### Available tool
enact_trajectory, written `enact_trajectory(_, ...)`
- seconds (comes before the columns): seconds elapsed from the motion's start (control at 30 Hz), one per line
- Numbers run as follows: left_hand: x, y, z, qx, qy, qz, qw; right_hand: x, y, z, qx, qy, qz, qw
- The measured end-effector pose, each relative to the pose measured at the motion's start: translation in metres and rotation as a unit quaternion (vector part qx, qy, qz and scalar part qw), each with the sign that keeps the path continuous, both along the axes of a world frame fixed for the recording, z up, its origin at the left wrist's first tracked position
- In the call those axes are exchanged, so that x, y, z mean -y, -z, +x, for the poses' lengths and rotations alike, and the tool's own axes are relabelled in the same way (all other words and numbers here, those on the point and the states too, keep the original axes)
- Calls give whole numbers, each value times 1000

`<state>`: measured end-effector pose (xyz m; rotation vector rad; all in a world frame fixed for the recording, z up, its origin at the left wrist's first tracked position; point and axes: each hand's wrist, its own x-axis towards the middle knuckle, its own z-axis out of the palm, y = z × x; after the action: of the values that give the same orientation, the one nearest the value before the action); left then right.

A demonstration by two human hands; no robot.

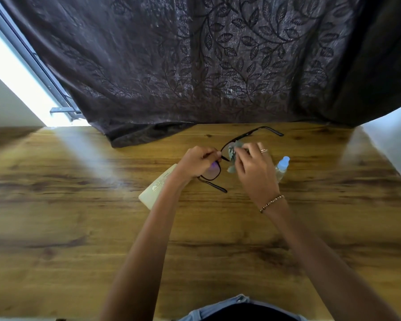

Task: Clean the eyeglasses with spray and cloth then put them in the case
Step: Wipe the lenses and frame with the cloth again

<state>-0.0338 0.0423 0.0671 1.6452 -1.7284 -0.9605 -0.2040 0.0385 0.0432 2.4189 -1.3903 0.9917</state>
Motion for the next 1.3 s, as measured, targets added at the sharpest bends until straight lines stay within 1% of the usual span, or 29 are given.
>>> enact_trajectory(0.1, 2, -1, -6, 22, 11, 2, 1000, -8, 5, 2, 54, -43, 45, 997)
enact_trajectory(0.17, 1, -3, -9, 39, 29, -7, 999, -5, 3, 1, 91, -54, 55, 993)
enact_trajectory(0.23, 0, -4, -11, 49, 34, -8, 998, 2, -3, -1, 119, -48, 51, 990)
enact_trajectory(0.3, -2, -5, -12, 42, 31, -6, 999, 6, -7, -2, 129, -29, 43, 990)
enact_trajectory(0.4, -2, -4, -8, 24, -2, -16, 1000, 5, -6, -3, 112, -18, 47, 992)
enact_trajectory(0.47, -2, -2, -3, 13, -20, -15, 1000, -3, -1, -4, 102, -40, 61, 992)
enact_trajectory(0.57, -3, -2, -5, 38, 5, -4, 999, -9, 0, 0, 104, -87, 74, 988)
enact_trajectory(0.63, -5, -4, -10, 49, 10, -6, 999, -4, -4, 3, 92, -73, 66, 991)
enact_trajectory(0.7, -6, -3, -10, 43, -4, -10, 999, 3, -8, 0, 68, -37, 58, 995)
enact_trajectory(0.77, -6, -3, -2, 15, -29, -1, 999, 3, -7, -6, 44, -4, 86, 995)
enact_trajectory(0.8, -7, -2, 1, -14, -38, 1, 999, -1, -3, -8, 31, -2, 110, 993)
enact_trajectory(0.83, -7, -3, 4, -37, -37, 0, 999, -5, 2, -9, 21, -13, 139, 990)
enact_trajectory(0.87, -6, -6, 4, -36, -22, -5, 999, -10, 7, -8, 19, -27, 155, 987)
enact_trajectory(0.9, -5, -9, 3, -13, -2, -10, 1000, -14, 12, -6, 33, -34, 158, 986)
enact_trajectory(0.93, -4, -12, 0, 9, 12, -16, 1000, -16, 16, -4, 65, -31, 160, 984)
enact_trajectory(1.07, -4, -19, -3, 23, -5, -24, 999, -11, 7, -7, 231, 19, 187, 955)
enact_trajectory(1.17, -2, -12, -1, 70, -19, -18, 997, -11, -6, -10, 309, 29, 134, 941)
enact_trajectory(1.23, 1, -9, -4, 101, -12, -14, 995, -11, -14, -5, 325, 7, 104, 940)
enact_trajectory(1.3, 2, -9, -10, 111, -1, -7, 994, -8, -15, 1, 286, -29, 99, 953)
